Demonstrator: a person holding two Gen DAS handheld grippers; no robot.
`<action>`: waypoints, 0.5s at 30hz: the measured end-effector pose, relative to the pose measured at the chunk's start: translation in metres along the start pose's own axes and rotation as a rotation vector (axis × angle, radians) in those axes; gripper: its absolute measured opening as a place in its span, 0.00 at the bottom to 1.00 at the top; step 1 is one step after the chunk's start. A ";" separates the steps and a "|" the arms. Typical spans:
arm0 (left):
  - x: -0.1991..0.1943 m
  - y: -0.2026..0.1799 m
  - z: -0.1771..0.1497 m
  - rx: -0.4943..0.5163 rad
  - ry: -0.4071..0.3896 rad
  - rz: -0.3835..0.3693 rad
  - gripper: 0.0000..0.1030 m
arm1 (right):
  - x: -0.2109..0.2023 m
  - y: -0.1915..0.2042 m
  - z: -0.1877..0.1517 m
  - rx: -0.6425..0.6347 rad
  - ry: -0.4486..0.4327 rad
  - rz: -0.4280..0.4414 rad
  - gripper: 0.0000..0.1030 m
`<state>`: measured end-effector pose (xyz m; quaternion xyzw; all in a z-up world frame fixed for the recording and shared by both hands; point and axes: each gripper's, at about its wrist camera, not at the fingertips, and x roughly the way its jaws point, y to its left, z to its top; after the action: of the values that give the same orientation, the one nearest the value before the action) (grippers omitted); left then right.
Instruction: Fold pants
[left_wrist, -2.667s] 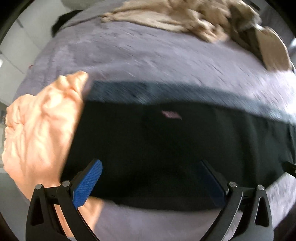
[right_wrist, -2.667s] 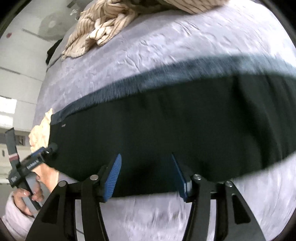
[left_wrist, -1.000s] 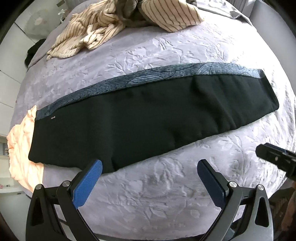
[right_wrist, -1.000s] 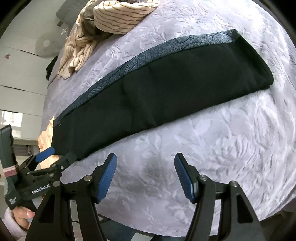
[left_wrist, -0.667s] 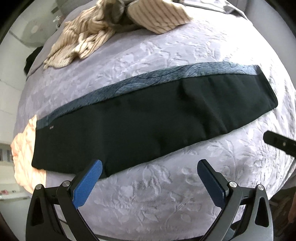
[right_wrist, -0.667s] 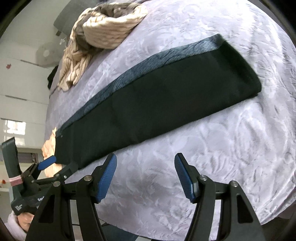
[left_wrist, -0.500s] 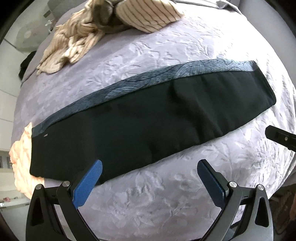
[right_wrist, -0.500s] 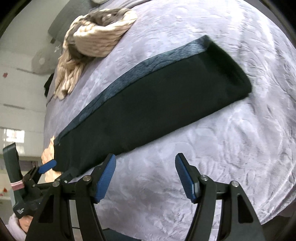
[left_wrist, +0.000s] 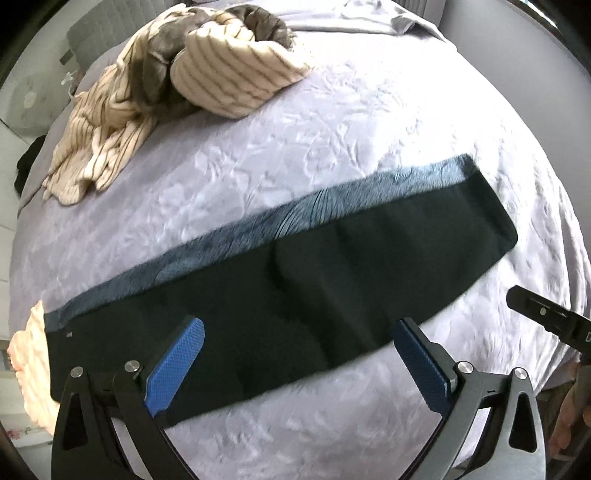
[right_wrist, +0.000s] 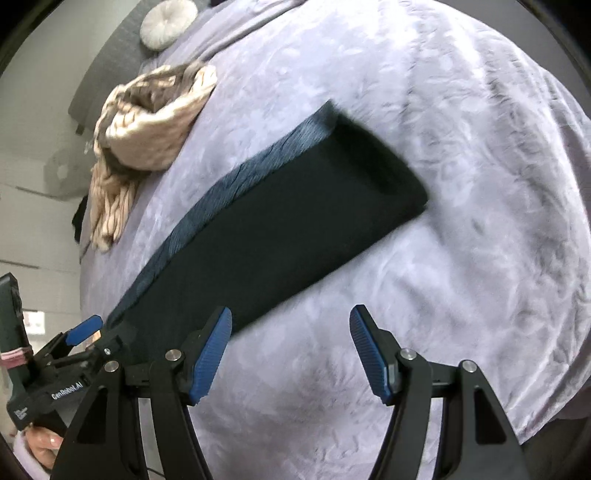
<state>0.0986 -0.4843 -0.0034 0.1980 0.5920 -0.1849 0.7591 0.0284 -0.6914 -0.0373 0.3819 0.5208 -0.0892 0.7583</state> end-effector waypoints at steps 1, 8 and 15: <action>0.004 -0.003 0.002 0.000 -0.002 0.005 1.00 | 0.000 -0.004 0.003 0.009 -0.004 0.001 0.68; 0.050 -0.007 0.000 -0.048 0.055 0.024 1.00 | 0.017 -0.050 0.023 0.149 -0.023 0.037 0.68; 0.091 -0.009 -0.010 -0.077 0.109 0.062 1.00 | 0.040 -0.091 0.045 0.309 -0.070 0.117 0.46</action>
<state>0.1069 -0.4906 -0.0946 0.1965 0.6328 -0.1273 0.7380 0.0303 -0.7744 -0.1080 0.5201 0.4509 -0.1372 0.7123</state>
